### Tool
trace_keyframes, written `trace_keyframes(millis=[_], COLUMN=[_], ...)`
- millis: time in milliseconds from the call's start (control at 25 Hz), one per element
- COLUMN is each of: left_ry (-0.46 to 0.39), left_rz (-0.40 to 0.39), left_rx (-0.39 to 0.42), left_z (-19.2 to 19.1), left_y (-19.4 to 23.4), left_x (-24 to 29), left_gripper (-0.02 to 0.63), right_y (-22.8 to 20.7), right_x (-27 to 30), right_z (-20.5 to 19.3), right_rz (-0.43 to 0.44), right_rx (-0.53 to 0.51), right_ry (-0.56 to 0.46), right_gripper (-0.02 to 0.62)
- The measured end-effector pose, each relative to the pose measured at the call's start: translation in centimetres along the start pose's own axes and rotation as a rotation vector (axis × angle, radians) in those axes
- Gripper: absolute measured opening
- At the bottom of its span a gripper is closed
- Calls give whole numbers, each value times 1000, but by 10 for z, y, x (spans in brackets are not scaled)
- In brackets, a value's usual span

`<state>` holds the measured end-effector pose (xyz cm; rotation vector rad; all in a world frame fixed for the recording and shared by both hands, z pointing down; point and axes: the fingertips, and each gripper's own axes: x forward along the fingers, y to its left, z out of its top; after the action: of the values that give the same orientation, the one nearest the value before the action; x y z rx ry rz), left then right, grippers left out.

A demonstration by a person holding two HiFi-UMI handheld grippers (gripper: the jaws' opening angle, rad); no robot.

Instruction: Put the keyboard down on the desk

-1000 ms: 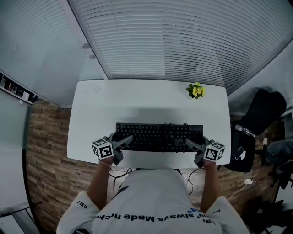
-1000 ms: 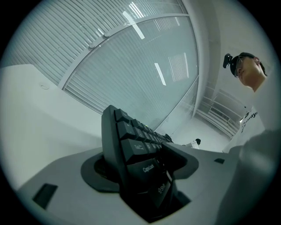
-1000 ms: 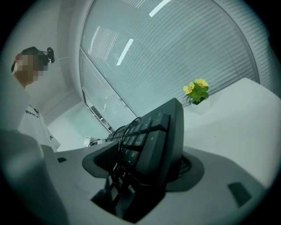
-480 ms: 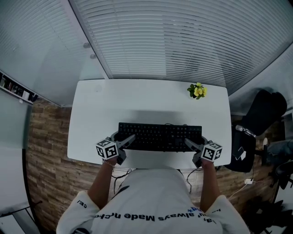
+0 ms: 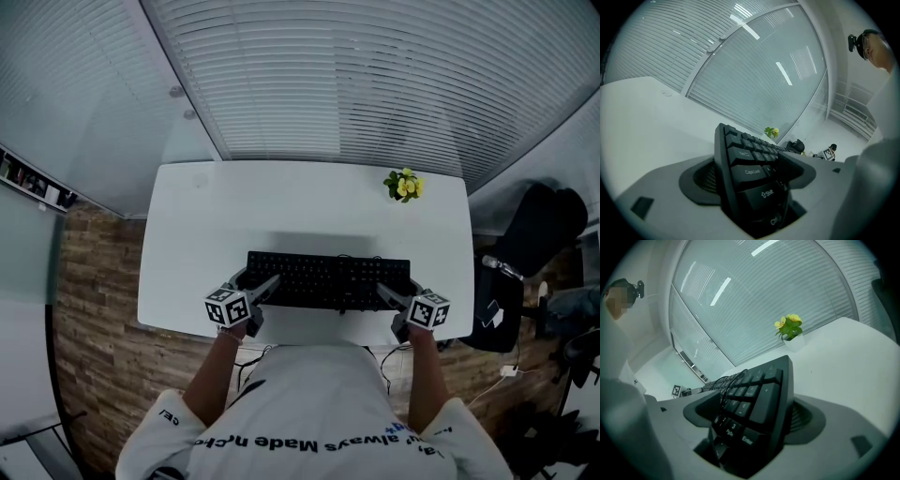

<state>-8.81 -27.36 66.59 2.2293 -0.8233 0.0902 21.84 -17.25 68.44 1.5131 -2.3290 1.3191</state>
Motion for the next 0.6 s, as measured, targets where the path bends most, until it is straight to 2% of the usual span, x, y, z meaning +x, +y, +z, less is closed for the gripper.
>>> trace_keyframes(millis=[360, 600], left_ry=[8, 18], left_rz=[59, 104], left_rx=[4, 13], left_z=[-15, -23], left_y=[12, 18], left_x=[4, 5], left_gripper=[385, 391], right_y=[-13, -29], right_x=[6, 13], right_z=[-3, -20], right_rz=[-64, -89], right_rx=[-19, 1], right_ry=[7, 41], right_gripper=[441, 451])
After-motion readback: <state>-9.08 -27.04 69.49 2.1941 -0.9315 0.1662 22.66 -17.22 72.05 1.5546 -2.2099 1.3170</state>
